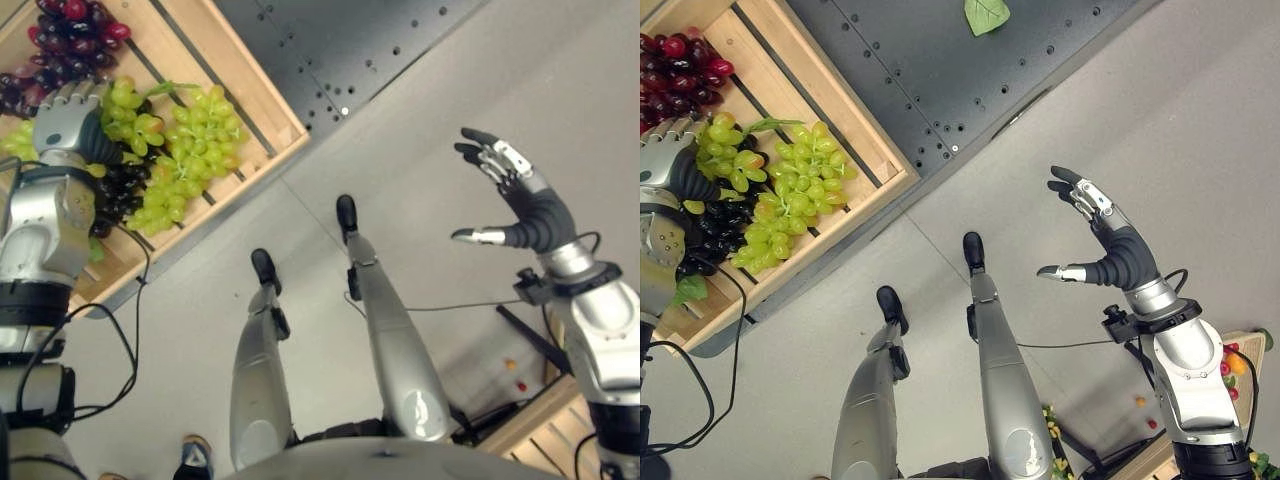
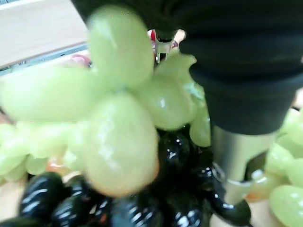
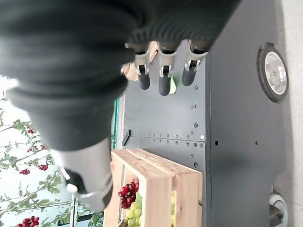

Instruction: Pick up the fruits from the basket on one side to the basket on the other side

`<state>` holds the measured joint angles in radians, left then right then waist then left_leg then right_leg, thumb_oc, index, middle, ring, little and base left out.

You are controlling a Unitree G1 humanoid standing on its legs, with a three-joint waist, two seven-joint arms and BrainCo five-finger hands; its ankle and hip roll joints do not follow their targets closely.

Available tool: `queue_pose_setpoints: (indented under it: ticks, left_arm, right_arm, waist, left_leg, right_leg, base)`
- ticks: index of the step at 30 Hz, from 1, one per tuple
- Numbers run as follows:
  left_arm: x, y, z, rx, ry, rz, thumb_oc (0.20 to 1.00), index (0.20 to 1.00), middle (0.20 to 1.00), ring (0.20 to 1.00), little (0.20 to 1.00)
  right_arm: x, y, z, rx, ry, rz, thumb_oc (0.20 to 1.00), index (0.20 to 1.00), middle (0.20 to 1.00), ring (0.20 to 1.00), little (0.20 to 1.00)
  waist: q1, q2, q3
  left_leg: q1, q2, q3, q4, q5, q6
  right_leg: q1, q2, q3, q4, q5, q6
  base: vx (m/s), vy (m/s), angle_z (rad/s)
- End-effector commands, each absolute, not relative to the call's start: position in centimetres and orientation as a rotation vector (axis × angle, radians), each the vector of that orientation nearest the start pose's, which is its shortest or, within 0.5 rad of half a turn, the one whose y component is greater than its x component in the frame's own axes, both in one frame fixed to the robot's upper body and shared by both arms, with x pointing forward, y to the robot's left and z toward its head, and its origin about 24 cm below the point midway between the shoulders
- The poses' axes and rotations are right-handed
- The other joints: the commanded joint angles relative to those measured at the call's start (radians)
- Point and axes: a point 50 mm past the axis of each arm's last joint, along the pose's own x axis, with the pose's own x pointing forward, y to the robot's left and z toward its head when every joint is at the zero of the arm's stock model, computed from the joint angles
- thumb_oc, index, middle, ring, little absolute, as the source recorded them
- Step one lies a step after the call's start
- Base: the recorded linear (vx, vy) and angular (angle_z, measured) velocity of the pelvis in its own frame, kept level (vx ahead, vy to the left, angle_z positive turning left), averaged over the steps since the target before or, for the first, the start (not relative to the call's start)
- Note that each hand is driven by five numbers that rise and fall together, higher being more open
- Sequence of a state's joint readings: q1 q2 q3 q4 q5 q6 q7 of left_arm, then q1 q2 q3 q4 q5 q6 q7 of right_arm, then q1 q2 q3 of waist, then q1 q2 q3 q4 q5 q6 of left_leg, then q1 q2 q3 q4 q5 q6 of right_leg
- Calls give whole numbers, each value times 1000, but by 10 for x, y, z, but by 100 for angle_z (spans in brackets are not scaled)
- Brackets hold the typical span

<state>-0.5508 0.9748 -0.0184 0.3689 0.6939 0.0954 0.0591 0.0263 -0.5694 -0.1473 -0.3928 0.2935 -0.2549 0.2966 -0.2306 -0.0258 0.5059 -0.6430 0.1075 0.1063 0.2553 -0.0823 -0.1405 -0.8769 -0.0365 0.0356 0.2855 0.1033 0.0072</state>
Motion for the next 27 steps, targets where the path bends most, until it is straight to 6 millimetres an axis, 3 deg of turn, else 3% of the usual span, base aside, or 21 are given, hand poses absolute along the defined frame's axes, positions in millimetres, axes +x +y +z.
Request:
queue_pose_setpoints:
  ticks: [1, 6, 13, 14, 15, 16, 17, 27]
  left_arm:
    - [304, 348, 262, 1630, -125, 550, 1000, 1000, 1000, 1000, 1000]
    - [305, 341, 252, 1574, -149, 541, 1000, 1000, 1000, 1000, 1000]
    - [308, 339, 257, 1574, -172, 555, 1000, 1000, 1000, 1000, 1000]
    - [309, 339, 257, 1581, -163, 552, 827, 827, 827, 827, 827]
    - [310, 339, 258, 1584, -165, 555, 583, 583, 583, 583, 583]
    - [311, 338, 258, 1592, -164, 550, 244, 244, 244, 244, 244]
    - [311, 338, 258, 1599, -163, 548, 200, 200, 200, 200, 200]
    - [310, 338, 245, 1609, -130, 507, 200, 200, 200, 200, 200]
  right_arm:
    - [203, -208, 198, -344, -732, 361, 1000, 1000, 1000, 1000, 1000]
    - [203, -209, 197, -344, -728, 348, 1000, 1000, 1000, 1000, 1000]
    - [205, -206, 199, -345, -735, 370, 1000, 1000, 1000, 1000, 1000]
    - [204, -206, 200, -351, -742, 371, 1000, 1000, 1000, 1000, 1000]
    - [204, -205, 202, -348, -749, 375, 1000, 1000, 1000, 1000, 1000]
    - [204, -205, 202, -342, -751, 376, 1000, 1000, 1000, 1000, 1000]
    - [204, -205, 203, -343, -757, 377, 1000, 1000, 1000, 1000, 1000]
    - [204, -206, 205, -346, -766, 368, 1000, 1000, 1000, 1000, 1000]
  waist:
    - [-2, -64, 14]
    - [-3, -63, 14]
    - [-3, -64, 14]
    - [-3, -64, 14]
    - [-5, -65, 14]
    - [-4, -66, 14]
    - [-5, -68, 14]
    - [-1, -67, 14]
  left_leg:
    - [8, -63, -1, 4, -23, 117]
    - [-22, -71, -6, 43, -39, 122]
    - [-30, -75, -3, 19, -26, 122]
    - [-30, -75, -3, 11, -22, 120]
    - [-40, -76, -1, 10, -12, 120]
    - [-40, -75, -3, 18, -21, 120]
    - [-50, -75, -1, 18, -11, 120]
    - [-60, -77, -3, 31, -19, 122]
  right_leg:
    - [17, 42, -18, 154, -140, 91]
    - [-2, 41, -15, 176, -144, 83]
    - [-12, 37, -17, 156, -132, 87]
    - [-14, 38, -17, 153, -132, 87]
    - [-21, 36, -16, 148, -119, 85]
    - [-19, 36, -18, 154, -129, 86]
    - [-27, 35, -17, 148, -118, 85]
    - [-28, 38, -17, 148, -122, 83]
  base:
    - [-7, 2, -4]
    - [0, 0, 0]
    - [-12, 8, 1]
    - [-54, 2, -2]
    - [-40, 1, -2]
    - [-51, -16, -1]
    - [0, 0, 0]
    - [0, 0, 0]
